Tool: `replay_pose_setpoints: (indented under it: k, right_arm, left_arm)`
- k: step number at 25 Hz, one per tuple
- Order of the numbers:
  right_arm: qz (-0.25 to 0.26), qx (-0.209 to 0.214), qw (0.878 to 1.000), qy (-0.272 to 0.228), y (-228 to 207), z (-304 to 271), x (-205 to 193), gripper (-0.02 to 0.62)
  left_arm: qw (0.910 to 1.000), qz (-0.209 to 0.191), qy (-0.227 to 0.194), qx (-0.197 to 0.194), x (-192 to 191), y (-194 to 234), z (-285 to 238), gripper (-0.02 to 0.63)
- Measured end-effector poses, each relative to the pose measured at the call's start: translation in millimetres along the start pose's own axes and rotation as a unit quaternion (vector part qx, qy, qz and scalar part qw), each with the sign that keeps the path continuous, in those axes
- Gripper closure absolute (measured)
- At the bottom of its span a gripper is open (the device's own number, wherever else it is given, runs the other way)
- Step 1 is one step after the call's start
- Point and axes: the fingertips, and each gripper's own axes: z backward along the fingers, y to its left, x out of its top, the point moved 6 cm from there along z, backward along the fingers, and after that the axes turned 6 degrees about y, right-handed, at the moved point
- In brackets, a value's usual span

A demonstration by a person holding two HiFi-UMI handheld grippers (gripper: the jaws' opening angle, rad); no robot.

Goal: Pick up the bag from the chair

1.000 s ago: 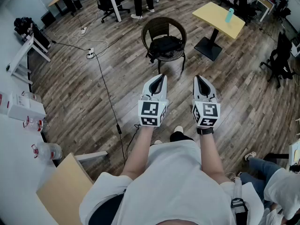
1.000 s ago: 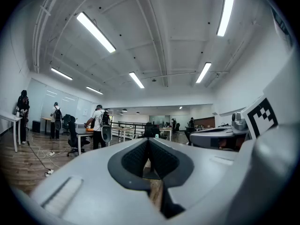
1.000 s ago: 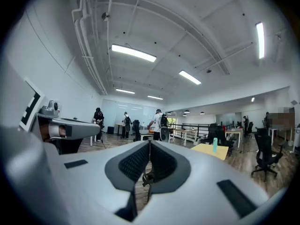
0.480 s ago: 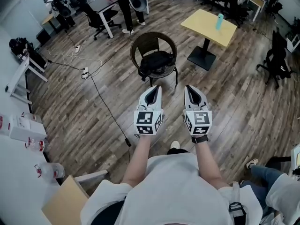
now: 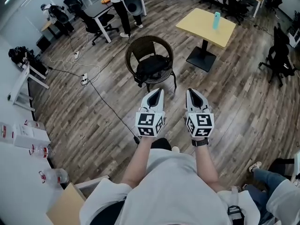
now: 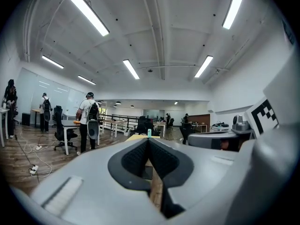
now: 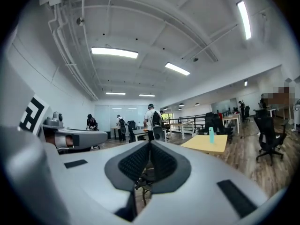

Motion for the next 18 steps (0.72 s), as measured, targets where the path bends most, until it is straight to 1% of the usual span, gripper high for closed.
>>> replay_pose_setpoints:
  k: [4, 8, 13, 18]
  right_arm:
    - [-0.012, 0.000, 1.000, 0.007, -14.0, -16.5, -5.8, 0.583]
    - [-0.006, 0.012, 1.000, 0.021, -21.1, -53.5, -11.7, 0.583]
    - [0.010, 0.023, 0.999, 0.030, -34.5, -132.3, 2.1, 0.583]
    - [0.029, 0.053, 0.998, 0.016, -35.4, -237.7, 43.5, 0.583]
  left_arm:
    - [0.9999, -0.002, -0.008, -0.010, -2.8, -0.3, -16.2, 0.597]
    - [0.9998, 0.000, -0.014, -0.013, -7.1, 21.0, -48.0, 0.597]
    - [0.9994, 0.000, -0.033, -0.008, 8.5, 68.6, -108.3, 0.597]
    - [0.9989, 0.008, -0.046, 0.001, 41.4, 139.4, -176.0, 0.597]
